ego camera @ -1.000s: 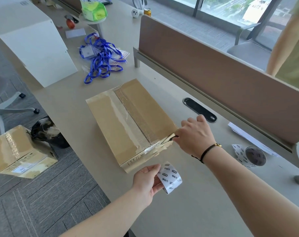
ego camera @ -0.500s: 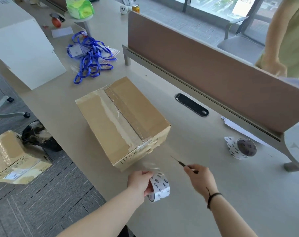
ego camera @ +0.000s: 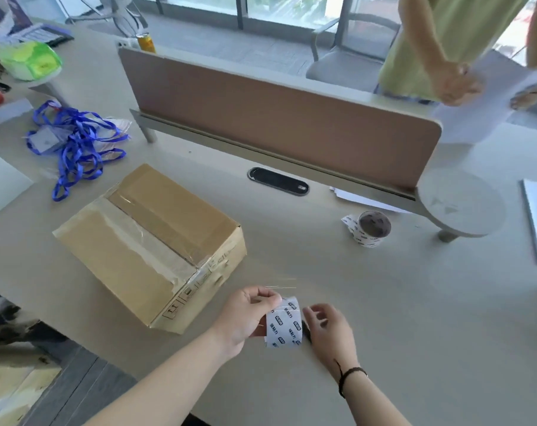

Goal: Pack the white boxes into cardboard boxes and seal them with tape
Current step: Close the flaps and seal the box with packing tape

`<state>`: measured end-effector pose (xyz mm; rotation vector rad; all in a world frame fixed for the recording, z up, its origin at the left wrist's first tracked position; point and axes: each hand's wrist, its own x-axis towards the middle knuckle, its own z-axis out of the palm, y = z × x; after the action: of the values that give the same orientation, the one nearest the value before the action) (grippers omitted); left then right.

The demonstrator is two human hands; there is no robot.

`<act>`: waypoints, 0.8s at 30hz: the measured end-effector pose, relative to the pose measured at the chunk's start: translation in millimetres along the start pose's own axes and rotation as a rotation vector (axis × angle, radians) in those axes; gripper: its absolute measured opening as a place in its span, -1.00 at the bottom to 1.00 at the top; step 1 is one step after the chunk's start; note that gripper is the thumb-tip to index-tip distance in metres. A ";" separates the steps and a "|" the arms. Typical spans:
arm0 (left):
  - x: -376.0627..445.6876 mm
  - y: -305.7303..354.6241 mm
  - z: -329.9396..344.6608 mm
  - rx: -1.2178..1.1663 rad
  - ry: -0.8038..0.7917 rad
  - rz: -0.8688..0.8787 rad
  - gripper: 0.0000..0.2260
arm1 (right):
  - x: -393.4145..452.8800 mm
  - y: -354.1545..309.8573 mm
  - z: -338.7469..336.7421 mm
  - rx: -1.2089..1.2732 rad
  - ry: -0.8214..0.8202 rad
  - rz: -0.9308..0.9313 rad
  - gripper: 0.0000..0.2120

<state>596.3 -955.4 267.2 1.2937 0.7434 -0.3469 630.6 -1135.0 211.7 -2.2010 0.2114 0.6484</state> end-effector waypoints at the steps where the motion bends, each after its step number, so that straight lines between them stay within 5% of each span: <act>1: 1.0 5.0 8.0 0.030 -0.032 0.013 -0.95 | -2.0 -10.9 -8.5 0.222 -0.021 0.030 -0.82; 5: 8.6 21.6 42.0 0.095 -0.130 0.050 -0.95 | -11.2 -34.6 -45.8 0.656 -0.105 0.063 -0.78; 13: 28.5 52.3 114.0 0.266 -0.367 0.118 -0.96 | -13.5 -20.4 -105.5 0.844 -0.012 0.080 -0.84; 24: 75.6 93.8 239.4 0.303 -0.511 0.125 -0.86 | 40.3 -5.0 -194.3 1.058 0.348 0.133 -0.92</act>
<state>781.3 -1145.2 307.0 1.4452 0.1791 -0.6765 740.8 -1275.4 298.6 -1.2492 0.7032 0.1247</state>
